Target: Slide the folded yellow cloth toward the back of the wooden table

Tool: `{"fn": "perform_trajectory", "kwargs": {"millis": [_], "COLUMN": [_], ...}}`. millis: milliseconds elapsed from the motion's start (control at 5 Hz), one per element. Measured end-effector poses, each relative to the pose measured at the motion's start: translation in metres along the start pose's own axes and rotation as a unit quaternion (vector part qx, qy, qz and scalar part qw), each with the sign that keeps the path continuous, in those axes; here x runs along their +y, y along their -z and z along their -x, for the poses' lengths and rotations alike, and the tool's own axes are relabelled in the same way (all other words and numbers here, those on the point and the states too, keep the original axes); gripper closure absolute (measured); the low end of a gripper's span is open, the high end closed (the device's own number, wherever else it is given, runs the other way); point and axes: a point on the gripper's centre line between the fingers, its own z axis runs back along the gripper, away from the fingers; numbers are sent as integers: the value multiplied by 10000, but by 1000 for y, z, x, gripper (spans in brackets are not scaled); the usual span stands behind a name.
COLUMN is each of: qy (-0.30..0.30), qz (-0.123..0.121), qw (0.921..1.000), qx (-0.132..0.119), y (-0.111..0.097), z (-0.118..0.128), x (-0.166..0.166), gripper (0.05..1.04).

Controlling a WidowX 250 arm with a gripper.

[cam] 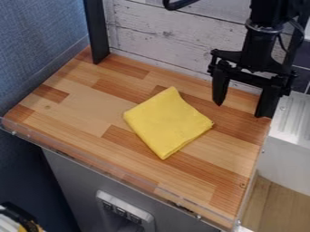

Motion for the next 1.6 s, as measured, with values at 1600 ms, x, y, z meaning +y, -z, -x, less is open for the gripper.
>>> {"fn": "perform_trajectory", "kwargs": {"millis": [1600], "qy": [2081], "qz": [79], "qw": [9767], "qx": [-513], "y": [-7], "z": [-5], "x": [97], "gripper": [85]}}
